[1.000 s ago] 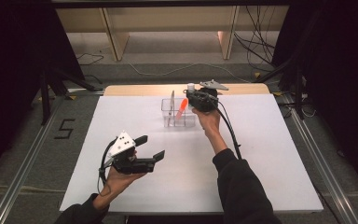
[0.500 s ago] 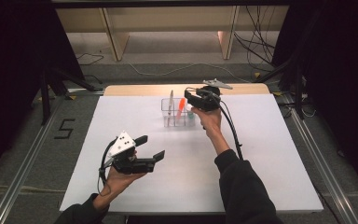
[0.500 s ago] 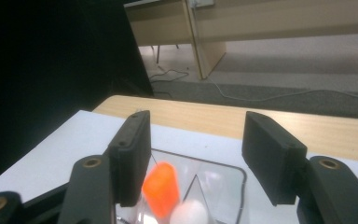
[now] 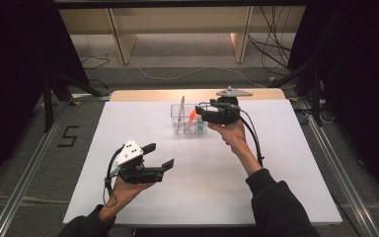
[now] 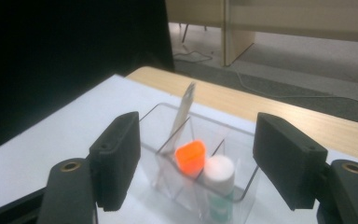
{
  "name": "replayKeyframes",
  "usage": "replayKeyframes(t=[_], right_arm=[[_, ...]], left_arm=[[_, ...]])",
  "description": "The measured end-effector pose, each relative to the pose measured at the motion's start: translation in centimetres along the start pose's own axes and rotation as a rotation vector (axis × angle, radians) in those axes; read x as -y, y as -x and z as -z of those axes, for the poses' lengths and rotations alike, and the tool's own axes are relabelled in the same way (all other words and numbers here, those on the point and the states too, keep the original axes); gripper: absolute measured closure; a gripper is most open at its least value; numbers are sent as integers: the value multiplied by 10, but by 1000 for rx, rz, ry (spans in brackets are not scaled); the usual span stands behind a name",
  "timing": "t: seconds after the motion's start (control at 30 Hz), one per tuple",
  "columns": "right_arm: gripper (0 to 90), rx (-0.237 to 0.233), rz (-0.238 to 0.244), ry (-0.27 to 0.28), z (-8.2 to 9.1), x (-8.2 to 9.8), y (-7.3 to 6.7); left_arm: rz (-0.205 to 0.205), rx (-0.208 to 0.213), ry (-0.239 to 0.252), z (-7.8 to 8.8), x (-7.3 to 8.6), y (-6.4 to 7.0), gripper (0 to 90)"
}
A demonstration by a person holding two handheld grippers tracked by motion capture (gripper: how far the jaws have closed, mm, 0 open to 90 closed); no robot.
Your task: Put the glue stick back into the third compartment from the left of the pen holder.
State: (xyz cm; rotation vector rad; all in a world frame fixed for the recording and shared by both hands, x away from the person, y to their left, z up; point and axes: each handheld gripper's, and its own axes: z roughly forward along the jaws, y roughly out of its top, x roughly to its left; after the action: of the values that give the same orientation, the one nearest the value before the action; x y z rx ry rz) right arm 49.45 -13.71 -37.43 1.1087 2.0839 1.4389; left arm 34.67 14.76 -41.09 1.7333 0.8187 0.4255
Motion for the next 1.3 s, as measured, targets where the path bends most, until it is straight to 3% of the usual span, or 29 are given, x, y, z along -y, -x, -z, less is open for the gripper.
replayKeyframes(t=[0.3,0.57,1.1,1.3], right_arm=[[301,-62,43,-22,26,11,-10],[271,-92,40,-28,48,21,-12],[250,-105,51,-29,85,49,-11],[245,-113,48,-7,97,61,-10]], left_arm=[[5,6,-5,-1,0,0,151],[15,14,-11,-2,1,0,150],[9,42,-28,-2,2,-1,150],[1,46,-43,-3,3,-1,151]])
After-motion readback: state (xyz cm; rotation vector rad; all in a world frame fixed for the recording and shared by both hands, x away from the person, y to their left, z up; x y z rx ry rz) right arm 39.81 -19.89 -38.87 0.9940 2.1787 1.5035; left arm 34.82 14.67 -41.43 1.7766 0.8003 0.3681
